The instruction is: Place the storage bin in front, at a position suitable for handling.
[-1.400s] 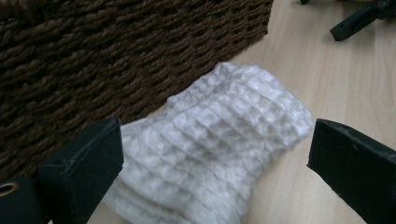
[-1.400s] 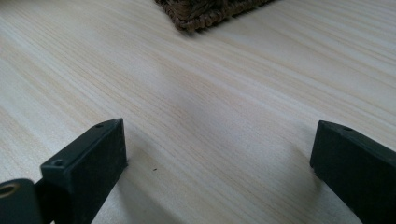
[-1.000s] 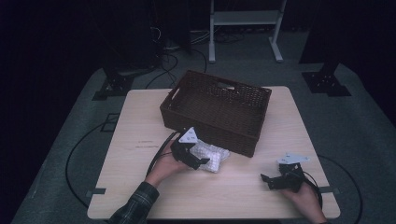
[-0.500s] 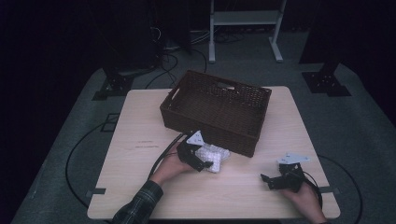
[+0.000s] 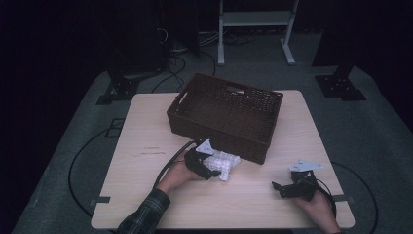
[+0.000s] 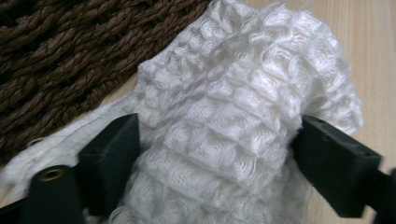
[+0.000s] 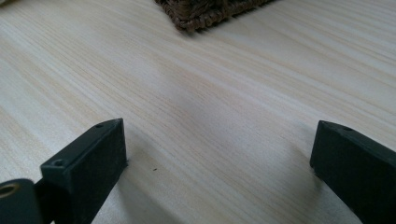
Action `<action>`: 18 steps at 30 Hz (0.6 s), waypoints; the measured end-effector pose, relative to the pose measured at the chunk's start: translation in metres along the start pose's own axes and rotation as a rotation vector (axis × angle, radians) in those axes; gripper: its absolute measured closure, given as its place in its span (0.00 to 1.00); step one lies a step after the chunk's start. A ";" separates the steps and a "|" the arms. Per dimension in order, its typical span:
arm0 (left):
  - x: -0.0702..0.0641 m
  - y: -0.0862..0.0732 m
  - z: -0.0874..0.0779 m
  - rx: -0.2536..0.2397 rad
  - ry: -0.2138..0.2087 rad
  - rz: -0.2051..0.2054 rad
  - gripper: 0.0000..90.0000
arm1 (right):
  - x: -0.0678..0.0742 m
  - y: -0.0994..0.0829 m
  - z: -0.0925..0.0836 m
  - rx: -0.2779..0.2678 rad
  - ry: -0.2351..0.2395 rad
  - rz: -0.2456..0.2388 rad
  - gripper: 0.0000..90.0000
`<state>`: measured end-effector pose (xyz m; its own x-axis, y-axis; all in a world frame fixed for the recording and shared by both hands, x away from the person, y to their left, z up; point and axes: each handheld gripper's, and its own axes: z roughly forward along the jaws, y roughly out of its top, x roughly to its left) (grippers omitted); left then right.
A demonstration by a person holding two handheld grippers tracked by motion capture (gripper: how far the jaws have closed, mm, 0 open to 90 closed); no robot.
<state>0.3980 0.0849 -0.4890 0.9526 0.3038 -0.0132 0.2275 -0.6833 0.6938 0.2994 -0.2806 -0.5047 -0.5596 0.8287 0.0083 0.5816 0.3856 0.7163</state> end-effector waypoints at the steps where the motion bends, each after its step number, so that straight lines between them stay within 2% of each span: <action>1: -0.001 0.000 -0.001 -0.005 -0.001 -0.001 0.25 | 0.000 0.000 0.000 0.000 0.000 0.000 0.04; 3: -0.001 -0.001 -0.003 -0.009 -0.005 0.006 0.34 | 0.000 0.000 0.000 0.000 0.000 0.001 0.04; 6: -0.002 0.000 -0.004 -0.008 -0.007 -0.008 0.49 | 0.000 0.000 0.000 0.000 0.000 0.000 0.04; 8: -0.003 0.001 -0.006 -0.002 -0.009 -0.014 0.64 | 0.000 0.000 0.000 0.000 0.000 0.000 0.04; 9: -0.004 0.001 -0.006 -0.004 -0.002 -0.013 0.64 | 0.000 0.000 0.000 0.000 0.000 0.000 0.04; 11: -0.006 0.001 -0.008 -0.001 0.018 -0.010 0.72 | 0.000 0.000 0.000 0.000 0.000 0.001 0.04; 16: -0.006 -0.001 -0.019 -0.005 0.083 -0.037 0.74 | 0.000 0.000 0.000 0.000 0.000 0.001 0.04; 18: -0.006 -0.003 -0.024 -0.010 0.089 -0.050 0.74 | 0.000 0.000 0.000 0.000 0.000 0.001 0.04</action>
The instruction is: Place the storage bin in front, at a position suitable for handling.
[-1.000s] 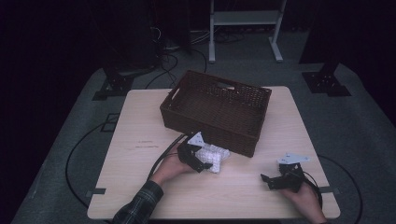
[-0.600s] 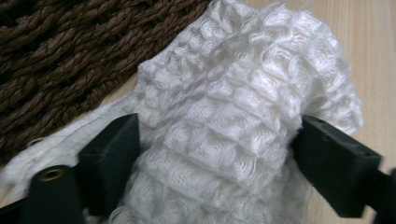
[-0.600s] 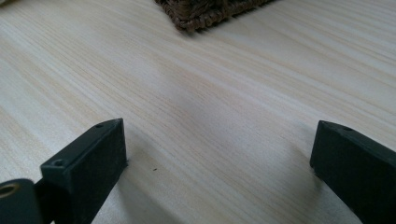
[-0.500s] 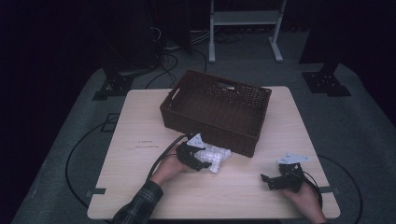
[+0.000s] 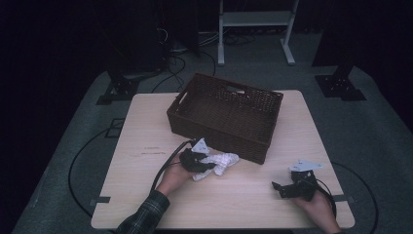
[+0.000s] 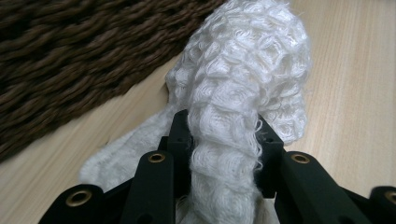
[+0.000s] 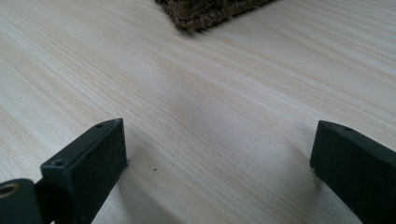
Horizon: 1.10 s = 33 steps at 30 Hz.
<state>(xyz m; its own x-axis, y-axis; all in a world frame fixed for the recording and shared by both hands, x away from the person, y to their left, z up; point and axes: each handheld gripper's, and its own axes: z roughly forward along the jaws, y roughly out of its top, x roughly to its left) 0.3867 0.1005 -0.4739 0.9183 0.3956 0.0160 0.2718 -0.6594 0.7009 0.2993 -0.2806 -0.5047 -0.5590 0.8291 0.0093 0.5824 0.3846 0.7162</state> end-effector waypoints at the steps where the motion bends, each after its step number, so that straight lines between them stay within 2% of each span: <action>1: 0.000 -0.001 -0.004 0.002 0.006 -0.006 0.74 | 0.000 0.000 0.000 0.000 0.000 -0.001 0.04; 8: 0.001 -0.010 -0.035 -0.016 0.081 -0.076 0.74 | 0.000 0.000 0.000 0.000 0.000 0.000 0.04; 12: 0.001 -0.015 -0.049 -0.005 0.127 -0.103 0.74 | 0.000 0.000 0.000 0.000 0.000 0.000 0.04; 17: -0.002 -0.026 -0.066 -0.001 0.161 -0.138 0.73 | 0.000 0.000 0.000 0.001 0.000 -0.001 0.04; 20: -0.003 -0.034 -0.076 0.006 0.182 -0.155 0.73 | 0.000 0.000 0.000 0.000 0.000 -0.001 0.04; 28: -0.004 -0.064 -0.108 -0.027 0.231 -0.238 0.73 | 0.000 0.000 0.000 0.000 -0.001 -0.002 0.04; 31: -0.006 -0.077 -0.117 -0.021 0.256 -0.260 0.72 | 0.000 0.000 0.000 0.000 0.000 0.001 0.04; 32: -0.007 -0.085 -0.122 -0.015 0.274 -0.276 0.72 | 0.000 0.000 0.000 0.000 0.000 0.001 0.04; 33: -0.007 -0.085 -0.122 -0.015 0.274 -0.276 0.72 | 0.000 0.000 0.000 0.000 0.000 0.000 0.04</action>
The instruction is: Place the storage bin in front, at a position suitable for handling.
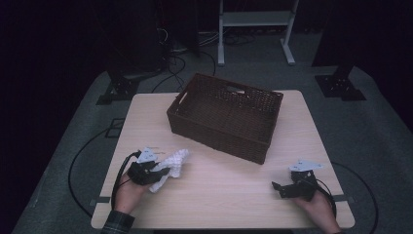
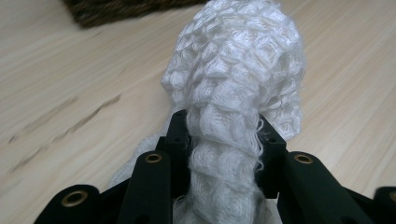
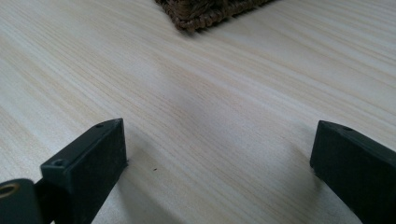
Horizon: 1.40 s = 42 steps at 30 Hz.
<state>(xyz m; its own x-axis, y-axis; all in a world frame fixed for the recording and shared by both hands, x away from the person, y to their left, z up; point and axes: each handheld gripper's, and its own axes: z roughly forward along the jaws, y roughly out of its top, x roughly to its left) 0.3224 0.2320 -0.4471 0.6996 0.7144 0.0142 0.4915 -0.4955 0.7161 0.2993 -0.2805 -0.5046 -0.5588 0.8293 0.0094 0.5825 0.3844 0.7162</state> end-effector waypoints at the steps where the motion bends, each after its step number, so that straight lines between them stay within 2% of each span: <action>1: 0.001 -0.003 -0.001 0.000 0.011 -0.006 0.72 | 0.000 0.000 0.000 0.000 0.000 0.001 0.04; 3: 0.006 -0.011 -0.005 0.012 0.042 -0.023 0.72 | 0.000 0.000 0.000 0.000 0.000 0.000 0.04; 9: 0.023 -0.028 -0.012 0.023 0.093 -0.087 0.72 | 0.000 0.000 0.000 0.000 0.000 0.001 0.04; 13: 0.029 -0.035 -0.005 0.049 0.088 -0.111 0.71 | 0.000 0.000 0.000 0.000 0.000 0.000 0.04; 16: 0.030 -0.037 -0.001 0.061 0.090 -0.113 0.69 | 0.000 0.000 0.000 -0.001 0.000 0.000 0.04; 19: 0.031 -0.039 0.000 0.063 0.094 -0.121 0.64 | 0.000 0.000 0.000 0.000 0.000 0.000 0.04; 22: 0.032 -0.038 -0.001 0.061 0.105 -0.120 0.52 | 0.000 0.000 0.000 0.000 0.000 0.000 0.04; 23: 0.032 -0.037 -0.002 0.055 0.106 -0.121 0.44 | 0.000 0.000 0.000 0.000 0.000 0.001 0.04; 25: 0.031 -0.035 -0.006 0.035 0.113 -0.119 0.40 | 0.000 0.000 0.000 0.000 0.000 0.000 0.04; 27: 0.028 -0.031 -0.009 0.011 0.122 -0.114 0.30 | 0.000 0.000 0.000 0.000 0.000 0.000 0.04; 31: 0.018 -0.021 -0.016 -0.024 0.122 -0.085 0.21 | 0.000 0.000 0.000 0.000 0.000 0.001 0.04; 33: 0.010 -0.018 -0.019 -0.034 0.117 -0.057 0.20 | 0.000 0.000 0.000 0.000 0.000 0.000 0.04; 34: 0.007 -0.017 -0.019 -0.041 0.114 -0.059 0.20 | 0.000 0.000 0.000 0.000 0.000 0.001 0.04; 36: -0.001 -0.014 -0.019 -0.050 0.100 -0.040 0.19 | 0.000 0.000 0.000 0.000 0.000 0.000 0.04; 40: -0.017 -0.012 -0.015 -0.056 0.044 -0.028 0.16 | 0.000 0.000 0.000 0.000 0.000 0.000 0.04; 42: -0.027 -0.013 -0.011 -0.043 0.023 -0.006 0.15 | 0.000 0.000 0.000 0.000 0.000 0.001 0.04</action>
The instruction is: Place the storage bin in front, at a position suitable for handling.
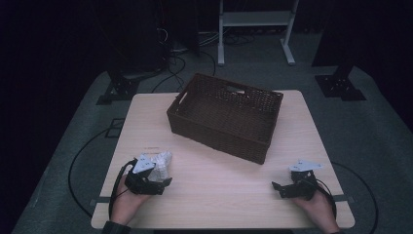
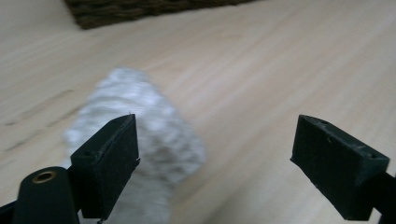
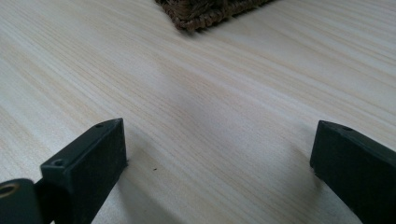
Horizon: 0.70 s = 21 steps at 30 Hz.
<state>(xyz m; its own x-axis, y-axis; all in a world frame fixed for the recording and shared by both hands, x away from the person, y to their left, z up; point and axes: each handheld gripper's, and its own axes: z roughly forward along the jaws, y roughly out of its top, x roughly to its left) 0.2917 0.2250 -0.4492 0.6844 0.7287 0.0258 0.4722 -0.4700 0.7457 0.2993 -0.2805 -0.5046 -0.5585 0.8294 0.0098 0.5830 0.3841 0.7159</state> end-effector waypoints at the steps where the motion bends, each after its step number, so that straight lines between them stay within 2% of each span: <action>1: -0.005 -0.001 0.002 0.005 -0.009 0.011 0.14 | 0.000 0.000 0.000 -0.001 0.000 -0.001 0.04; 5: -0.022 -0.004 0.013 0.031 -0.054 0.022 0.09 | 0.000 0.000 0.000 -0.001 0.000 -0.001 0.04; 8: -0.034 -0.008 0.027 0.084 -0.088 0.043 0.08 | 0.000 0.000 0.000 -0.001 0.000 0.000 0.05; 10: -0.039 -0.010 0.034 0.110 -0.090 0.063 0.07 | 0.000 0.000 -0.002 0.006 -0.001 0.000 0.07; 11: -0.040 -0.011 0.037 0.120 -0.092 0.068 0.04 | 0.000 0.002 -0.003 0.026 0.000 -0.001 0.07; 13: -0.041 -0.013 0.042 0.136 -0.101 0.070 0.03 | 0.000 0.003 -0.003 0.032 -0.001 0.000 0.08; 15: -0.042 -0.016 0.045 0.152 -0.105 0.080 0.02 | 0.000 0.004 -0.005 0.035 0.004 -0.006 0.16; 18: -0.042 -0.018 0.046 0.133 -0.102 0.090 0.00 | -0.001 0.005 -0.006 0.046 0.022 -0.002 0.16; 21: -0.041 -0.022 0.046 0.088 -0.113 0.097 0.00 | -0.002 0.007 -0.007 0.046 0.042 -0.001 0.17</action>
<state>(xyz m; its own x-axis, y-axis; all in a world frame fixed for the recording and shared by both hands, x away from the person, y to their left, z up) 0.2789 0.1824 -0.4978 0.7852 0.6191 0.0161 0.4441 -0.5809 0.6822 0.3004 -0.2827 -0.4949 -0.5826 0.8118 0.0387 0.6081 0.4039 0.6834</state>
